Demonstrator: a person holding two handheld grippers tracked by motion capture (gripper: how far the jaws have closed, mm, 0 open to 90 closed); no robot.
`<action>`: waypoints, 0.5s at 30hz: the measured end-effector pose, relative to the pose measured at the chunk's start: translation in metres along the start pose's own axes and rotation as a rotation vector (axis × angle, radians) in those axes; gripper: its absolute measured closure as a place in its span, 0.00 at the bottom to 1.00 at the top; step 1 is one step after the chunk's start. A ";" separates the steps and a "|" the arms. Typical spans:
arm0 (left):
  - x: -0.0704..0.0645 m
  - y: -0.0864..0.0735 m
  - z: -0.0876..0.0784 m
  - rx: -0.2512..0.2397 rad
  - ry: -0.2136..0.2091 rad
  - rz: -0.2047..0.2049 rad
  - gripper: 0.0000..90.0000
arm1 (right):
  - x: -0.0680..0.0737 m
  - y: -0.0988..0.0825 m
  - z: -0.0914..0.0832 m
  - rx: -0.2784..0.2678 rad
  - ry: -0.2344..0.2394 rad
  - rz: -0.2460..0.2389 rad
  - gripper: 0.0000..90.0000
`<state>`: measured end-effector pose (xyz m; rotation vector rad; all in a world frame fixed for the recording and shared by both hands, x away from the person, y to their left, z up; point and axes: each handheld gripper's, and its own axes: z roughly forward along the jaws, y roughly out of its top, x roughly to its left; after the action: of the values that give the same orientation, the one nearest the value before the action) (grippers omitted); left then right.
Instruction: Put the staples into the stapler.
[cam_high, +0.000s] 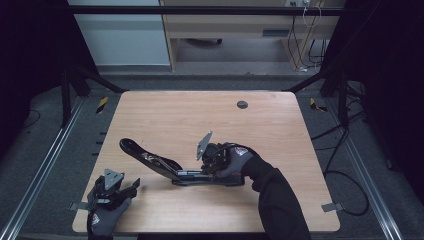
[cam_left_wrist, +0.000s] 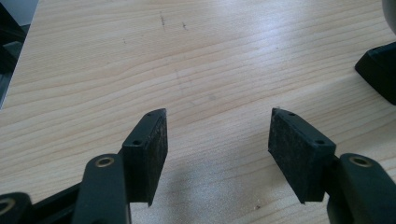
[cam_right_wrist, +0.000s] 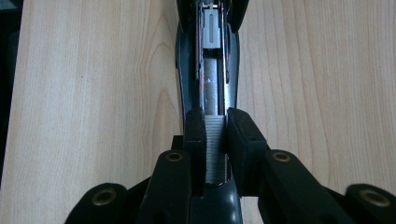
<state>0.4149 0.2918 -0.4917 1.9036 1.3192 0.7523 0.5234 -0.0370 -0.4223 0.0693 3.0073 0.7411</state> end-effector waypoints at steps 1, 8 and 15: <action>0.000 0.000 0.000 0.000 0.000 -0.001 0.41 | 0.000 0.000 0.000 0.004 0.001 -0.001 0.87; 0.000 0.000 0.000 0.001 0.001 0.001 0.41 | -0.001 0.000 0.001 0.010 0.021 -0.010 0.87; 0.001 0.000 0.000 0.003 0.000 0.003 0.41 | -0.002 0.000 0.003 0.011 0.032 -0.010 0.87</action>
<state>0.4151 0.2923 -0.4918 1.9081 1.3191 0.7525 0.5259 -0.0356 -0.4249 0.0425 3.0399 0.7315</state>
